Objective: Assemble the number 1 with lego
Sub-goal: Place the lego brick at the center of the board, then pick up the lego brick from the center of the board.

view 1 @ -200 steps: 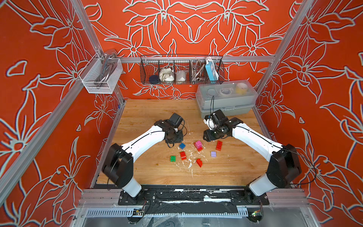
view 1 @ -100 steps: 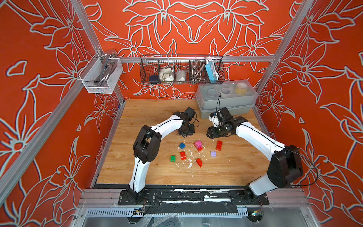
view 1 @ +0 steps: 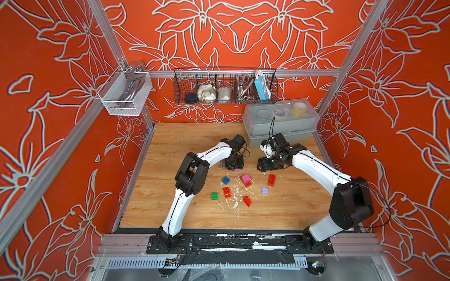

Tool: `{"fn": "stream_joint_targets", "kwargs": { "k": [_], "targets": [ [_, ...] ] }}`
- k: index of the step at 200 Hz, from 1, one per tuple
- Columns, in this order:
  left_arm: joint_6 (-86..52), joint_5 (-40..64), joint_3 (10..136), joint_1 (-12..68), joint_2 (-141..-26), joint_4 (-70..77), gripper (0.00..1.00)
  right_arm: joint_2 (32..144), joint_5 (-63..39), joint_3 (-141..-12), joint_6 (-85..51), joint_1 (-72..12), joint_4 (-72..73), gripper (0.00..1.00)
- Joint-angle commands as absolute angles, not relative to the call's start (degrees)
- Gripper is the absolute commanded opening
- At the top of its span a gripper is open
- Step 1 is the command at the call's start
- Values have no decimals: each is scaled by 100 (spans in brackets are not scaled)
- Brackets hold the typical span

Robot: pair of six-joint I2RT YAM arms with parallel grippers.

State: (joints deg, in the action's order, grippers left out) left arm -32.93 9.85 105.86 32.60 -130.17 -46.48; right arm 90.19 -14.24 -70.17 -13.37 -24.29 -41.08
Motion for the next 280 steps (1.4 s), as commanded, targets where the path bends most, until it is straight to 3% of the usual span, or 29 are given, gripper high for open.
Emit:
{"fn": "stream_joint_targets", "kwargs": {
  "k": [1, 12, 37, 64, 88, 135, 181, 237, 280],
  "targets": [
    [-3243, 1057, 10721, 3279, -12998, -4836, 65, 9019, -1516, -7019, -1261, -2400, -4132, 70],
    [-3204, 1037, 10716, 3271, -12822, -4792, 72, 9049, -1521, -7039, -1306, -2398, -4118, 69],
    [-3146, 949, 10539, 3210, -12262, -4745, 75, 9149, -1660, -7134, -1478, -2399, -4034, 65],
    [-3157, 1052, 9665, 3031, -11448, -4438, 66, 9463, -1887, -7414, -1732, -2441, -3973, 57],
    [-3114, 1153, 8628, 2906, -10650, -4092, 60, 9861, -1949, -7717, -1929, -2571, -3920, 56],
    [-2741, 1226, 7219, 2561, -9274, -4008, 60, 10738, -1871, -8281, -2251, -3116, -3885, 57],
    [-2301, 1445, 6619, 1993, -8420, -4188, 59, 11356, -1610, -8701, -2664, -3467, -3669, 50],
    [-2086, 1515, 6169, 1808, -7762, -4387, 61, 11931, -1059, -9262, -3002, -3645, -3867, 61],
    [-2070, 1666, 5835, 1697, -7559, -4295, 62, 12240, -899, -9619, -3032, -3751, -4006, 56]
  ]
}}
